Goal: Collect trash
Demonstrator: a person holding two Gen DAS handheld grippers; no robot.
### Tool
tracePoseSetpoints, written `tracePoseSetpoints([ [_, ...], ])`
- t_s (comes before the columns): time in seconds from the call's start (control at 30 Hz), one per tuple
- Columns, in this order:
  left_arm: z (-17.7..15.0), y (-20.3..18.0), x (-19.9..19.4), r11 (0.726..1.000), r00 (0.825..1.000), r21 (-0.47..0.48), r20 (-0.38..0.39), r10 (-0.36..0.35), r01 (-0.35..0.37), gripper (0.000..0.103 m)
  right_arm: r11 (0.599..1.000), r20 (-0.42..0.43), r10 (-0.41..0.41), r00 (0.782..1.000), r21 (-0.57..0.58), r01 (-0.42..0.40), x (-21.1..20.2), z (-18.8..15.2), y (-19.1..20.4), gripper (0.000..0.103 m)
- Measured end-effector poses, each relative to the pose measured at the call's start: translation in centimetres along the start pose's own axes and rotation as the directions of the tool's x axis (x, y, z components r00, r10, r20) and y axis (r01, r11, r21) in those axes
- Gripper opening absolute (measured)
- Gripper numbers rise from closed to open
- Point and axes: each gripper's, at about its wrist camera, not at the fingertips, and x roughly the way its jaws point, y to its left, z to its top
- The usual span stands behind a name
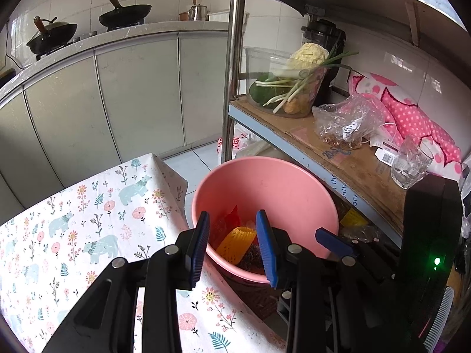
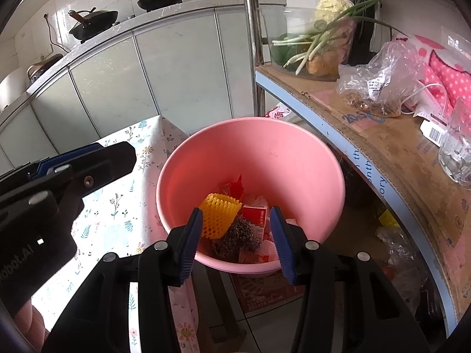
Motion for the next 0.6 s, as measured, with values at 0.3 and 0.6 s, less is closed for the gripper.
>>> tracePoseSetpoints([
  [0.3, -0.05, 0.18, -0.33, 1.0, 1.0, -0.001, 0.009, 0.013, -0.013, 0.032, 1.0, 0.004, 0.0, 1.0, -0.005, 0.0, -0.13, -0.02, 0.18, 0.048],
  [0.6, -0.12, 0.27, -0.15, 1.0, 1.0, -0.001, 0.001, 0.016, -0.016, 0.032, 1.0, 0.002, -0.001, 1.0, -0.004, 0.001, -0.07, -0.09, 0.27, 0.048],
])
